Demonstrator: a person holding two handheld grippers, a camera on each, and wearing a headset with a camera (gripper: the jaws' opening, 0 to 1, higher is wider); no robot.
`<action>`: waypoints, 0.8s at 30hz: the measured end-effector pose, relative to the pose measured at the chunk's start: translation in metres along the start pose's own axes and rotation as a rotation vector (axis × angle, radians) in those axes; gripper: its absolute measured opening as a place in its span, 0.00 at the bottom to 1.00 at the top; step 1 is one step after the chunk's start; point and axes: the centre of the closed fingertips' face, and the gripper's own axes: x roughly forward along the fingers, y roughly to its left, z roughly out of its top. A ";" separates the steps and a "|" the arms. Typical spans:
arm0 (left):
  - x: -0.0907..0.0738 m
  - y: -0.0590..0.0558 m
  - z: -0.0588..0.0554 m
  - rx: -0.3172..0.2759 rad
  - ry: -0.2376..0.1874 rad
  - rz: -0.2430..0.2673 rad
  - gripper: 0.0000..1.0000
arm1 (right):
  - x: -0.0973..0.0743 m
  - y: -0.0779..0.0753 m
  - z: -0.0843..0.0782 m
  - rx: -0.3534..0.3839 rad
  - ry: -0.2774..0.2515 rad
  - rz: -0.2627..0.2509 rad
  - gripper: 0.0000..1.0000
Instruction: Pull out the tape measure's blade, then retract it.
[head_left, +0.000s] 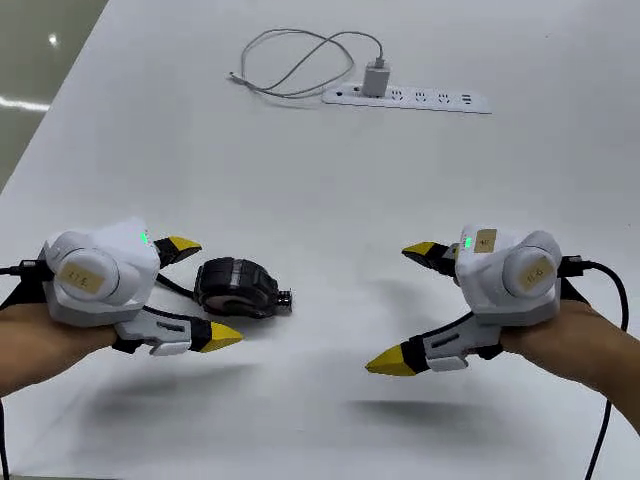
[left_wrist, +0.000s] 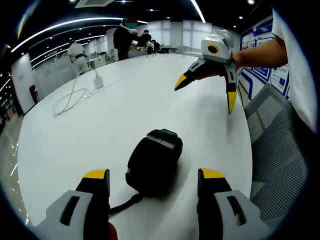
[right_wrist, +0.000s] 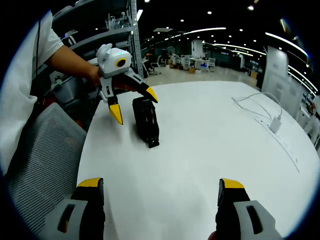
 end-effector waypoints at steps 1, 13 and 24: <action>0.000 0.000 0.000 0.008 0.001 0.001 0.65 | 0.001 0.000 0.001 0.000 -0.001 0.002 0.94; 0.004 0.005 -0.006 0.052 0.030 -0.041 0.42 | 0.015 -0.002 0.008 -0.009 -0.006 0.032 0.94; 0.006 0.003 -0.011 0.087 0.055 -0.071 0.30 | 0.028 -0.002 0.013 -0.020 -0.008 0.062 0.91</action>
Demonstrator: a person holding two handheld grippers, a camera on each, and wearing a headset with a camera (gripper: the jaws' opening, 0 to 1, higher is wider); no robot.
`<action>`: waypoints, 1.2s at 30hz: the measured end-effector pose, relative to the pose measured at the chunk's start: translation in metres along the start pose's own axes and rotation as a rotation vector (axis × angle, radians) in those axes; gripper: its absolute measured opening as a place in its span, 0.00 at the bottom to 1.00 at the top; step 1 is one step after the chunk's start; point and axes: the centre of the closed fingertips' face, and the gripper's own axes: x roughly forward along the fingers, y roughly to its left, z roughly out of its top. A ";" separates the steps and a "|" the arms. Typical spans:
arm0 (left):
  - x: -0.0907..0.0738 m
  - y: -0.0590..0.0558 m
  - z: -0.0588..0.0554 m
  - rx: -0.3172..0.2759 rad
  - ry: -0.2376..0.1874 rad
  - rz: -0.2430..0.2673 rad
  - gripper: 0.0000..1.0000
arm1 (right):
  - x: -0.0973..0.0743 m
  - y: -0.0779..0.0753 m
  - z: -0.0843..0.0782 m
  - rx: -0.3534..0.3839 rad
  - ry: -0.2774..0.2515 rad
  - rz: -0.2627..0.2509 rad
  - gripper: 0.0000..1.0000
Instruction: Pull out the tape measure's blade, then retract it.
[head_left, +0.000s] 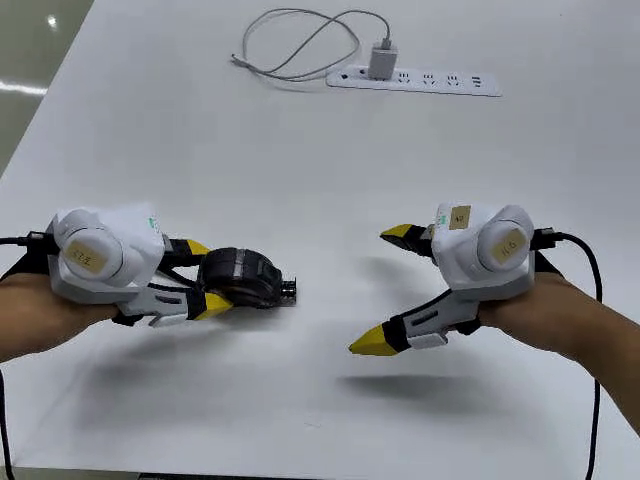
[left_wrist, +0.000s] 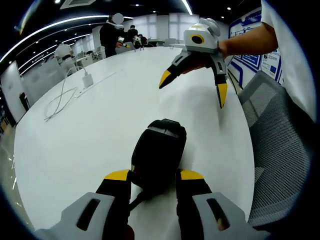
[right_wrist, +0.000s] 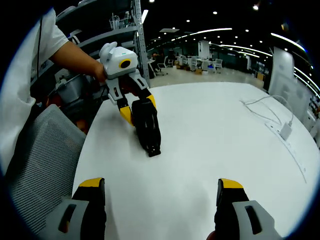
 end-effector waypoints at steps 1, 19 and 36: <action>0.000 0.000 0.000 0.002 0.001 -0.001 0.30 | 0.001 0.000 0.001 0.000 -0.001 0.001 0.91; -0.003 0.003 -0.003 0.026 0.028 -0.009 0.26 | 0.023 0.000 0.004 -0.050 0.020 0.036 0.74; -0.001 0.003 -0.005 0.053 0.055 -0.033 0.24 | 0.057 0.008 0.021 -0.145 0.006 0.094 0.45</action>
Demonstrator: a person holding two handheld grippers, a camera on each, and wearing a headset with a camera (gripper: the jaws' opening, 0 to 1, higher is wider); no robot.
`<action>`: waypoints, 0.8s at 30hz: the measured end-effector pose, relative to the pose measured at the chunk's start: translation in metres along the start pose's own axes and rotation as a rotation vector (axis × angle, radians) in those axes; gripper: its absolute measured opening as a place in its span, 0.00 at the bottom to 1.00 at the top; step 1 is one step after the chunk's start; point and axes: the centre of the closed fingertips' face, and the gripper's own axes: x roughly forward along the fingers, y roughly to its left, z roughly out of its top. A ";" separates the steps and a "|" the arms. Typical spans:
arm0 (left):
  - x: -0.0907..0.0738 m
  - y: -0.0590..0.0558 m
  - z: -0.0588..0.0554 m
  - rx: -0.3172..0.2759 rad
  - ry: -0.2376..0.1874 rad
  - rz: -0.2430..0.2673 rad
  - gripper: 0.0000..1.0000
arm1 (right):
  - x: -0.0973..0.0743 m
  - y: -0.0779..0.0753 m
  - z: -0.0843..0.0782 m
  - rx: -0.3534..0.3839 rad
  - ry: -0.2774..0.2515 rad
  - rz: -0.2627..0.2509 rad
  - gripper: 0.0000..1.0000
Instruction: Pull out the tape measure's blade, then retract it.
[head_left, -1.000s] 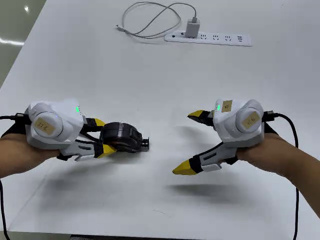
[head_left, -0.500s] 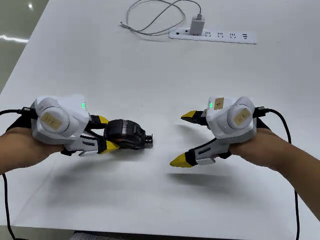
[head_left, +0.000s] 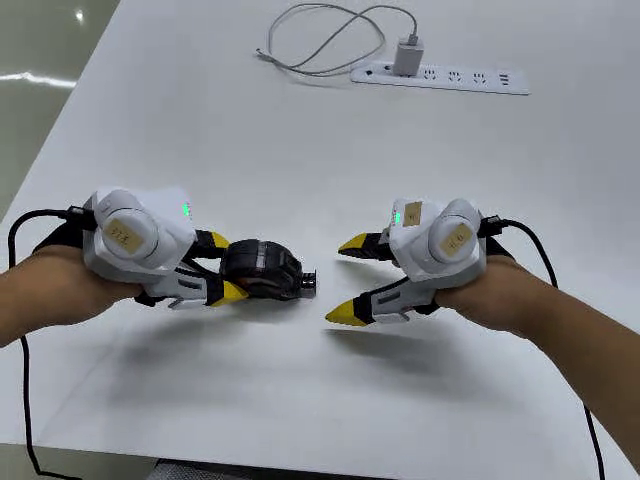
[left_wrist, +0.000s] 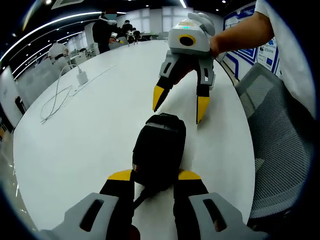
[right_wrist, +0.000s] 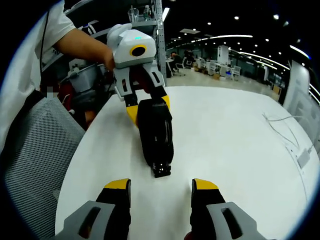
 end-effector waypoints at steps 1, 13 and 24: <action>0.000 0.000 0.000 0.004 0.002 -0.001 0.24 | 0.001 -0.001 0.001 -0.004 -0.002 -0.001 0.44; 0.002 0.000 -0.001 0.018 0.020 -0.007 0.24 | 0.017 -0.001 0.001 -0.045 -0.012 0.024 0.29; 0.002 0.000 -0.002 0.011 0.023 -0.011 0.24 | 0.027 0.000 0.006 -0.042 -0.038 0.033 0.17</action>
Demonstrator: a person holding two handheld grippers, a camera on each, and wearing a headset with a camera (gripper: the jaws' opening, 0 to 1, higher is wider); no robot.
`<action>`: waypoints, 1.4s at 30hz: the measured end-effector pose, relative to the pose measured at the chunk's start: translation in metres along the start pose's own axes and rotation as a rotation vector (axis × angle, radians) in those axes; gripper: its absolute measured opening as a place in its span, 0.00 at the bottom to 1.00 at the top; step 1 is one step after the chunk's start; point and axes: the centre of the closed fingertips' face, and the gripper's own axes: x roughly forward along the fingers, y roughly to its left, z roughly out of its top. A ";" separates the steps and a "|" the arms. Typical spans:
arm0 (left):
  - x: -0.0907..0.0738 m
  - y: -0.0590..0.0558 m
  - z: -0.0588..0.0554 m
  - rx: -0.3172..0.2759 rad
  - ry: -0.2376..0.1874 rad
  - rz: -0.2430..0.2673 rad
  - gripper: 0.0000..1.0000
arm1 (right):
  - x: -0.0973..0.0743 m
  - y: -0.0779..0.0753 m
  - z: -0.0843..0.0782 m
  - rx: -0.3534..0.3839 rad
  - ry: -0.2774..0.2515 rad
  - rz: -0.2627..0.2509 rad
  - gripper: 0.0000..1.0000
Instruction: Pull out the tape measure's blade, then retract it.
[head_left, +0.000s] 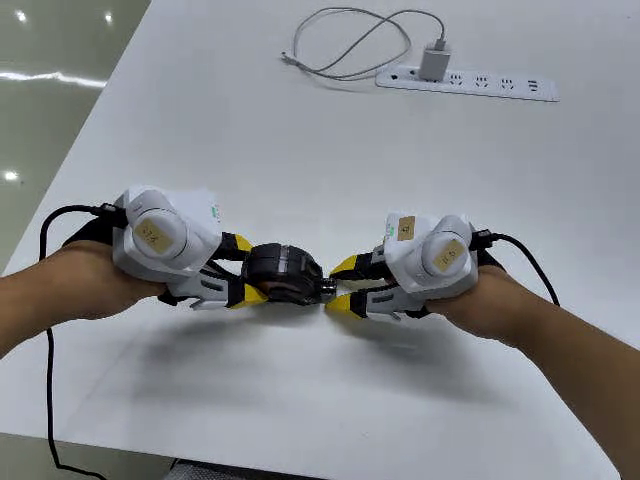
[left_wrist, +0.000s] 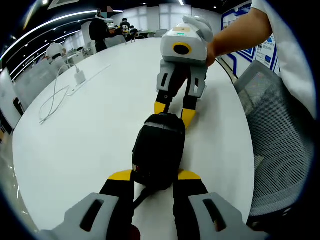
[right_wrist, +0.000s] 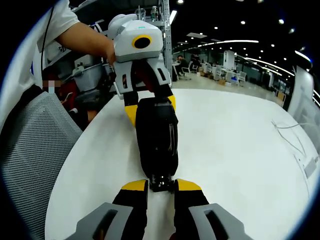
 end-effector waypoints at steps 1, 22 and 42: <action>0.000 0.000 0.000 0.000 0.000 0.000 0.24 | 0.001 0.000 0.000 -0.003 -0.001 -0.001 0.15; -0.001 -0.001 0.000 0.023 -0.007 -0.011 0.24 | 0.001 0.000 0.000 -0.016 -0.003 -0.011 0.10; -0.001 -0.002 0.001 0.040 -0.008 -0.021 0.24 | -0.012 0.003 -0.009 -0.009 0.000 -0.012 0.10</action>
